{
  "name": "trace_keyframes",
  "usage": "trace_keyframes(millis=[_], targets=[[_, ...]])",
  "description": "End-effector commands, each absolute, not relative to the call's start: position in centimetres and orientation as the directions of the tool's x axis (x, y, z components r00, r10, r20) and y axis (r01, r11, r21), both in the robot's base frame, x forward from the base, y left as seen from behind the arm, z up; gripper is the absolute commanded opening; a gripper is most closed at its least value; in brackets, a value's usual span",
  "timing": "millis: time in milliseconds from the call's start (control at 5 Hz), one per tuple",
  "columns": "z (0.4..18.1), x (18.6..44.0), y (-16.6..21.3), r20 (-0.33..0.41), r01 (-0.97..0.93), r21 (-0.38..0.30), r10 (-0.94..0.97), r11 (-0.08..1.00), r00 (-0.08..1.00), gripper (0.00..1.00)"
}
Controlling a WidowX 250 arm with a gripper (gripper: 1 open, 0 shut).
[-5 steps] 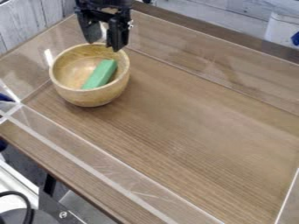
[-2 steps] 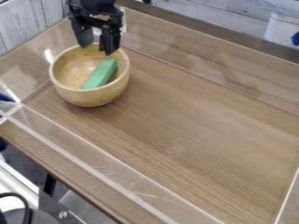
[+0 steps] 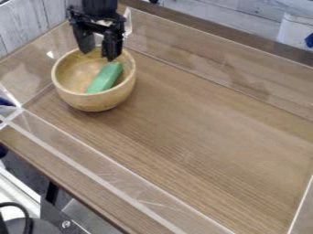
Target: Remove the green block from inside the brown bowl and put it on the table
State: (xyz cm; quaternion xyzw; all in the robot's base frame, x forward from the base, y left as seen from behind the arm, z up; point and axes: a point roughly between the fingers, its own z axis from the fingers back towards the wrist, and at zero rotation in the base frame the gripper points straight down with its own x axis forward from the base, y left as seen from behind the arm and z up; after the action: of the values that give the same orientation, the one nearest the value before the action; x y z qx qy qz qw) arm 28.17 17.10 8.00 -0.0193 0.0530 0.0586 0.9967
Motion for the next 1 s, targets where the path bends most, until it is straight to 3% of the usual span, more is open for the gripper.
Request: trace_keyframes(millis=[0,800], targets=[[9.97,29.13,18.21,-0.039,-0.126,0.003,0.126,0.992,0.991,1.00],[10.50,29.42,17.78,-0.031,-0.104,-0.009,0.103,0.995,0.994,1.00]])
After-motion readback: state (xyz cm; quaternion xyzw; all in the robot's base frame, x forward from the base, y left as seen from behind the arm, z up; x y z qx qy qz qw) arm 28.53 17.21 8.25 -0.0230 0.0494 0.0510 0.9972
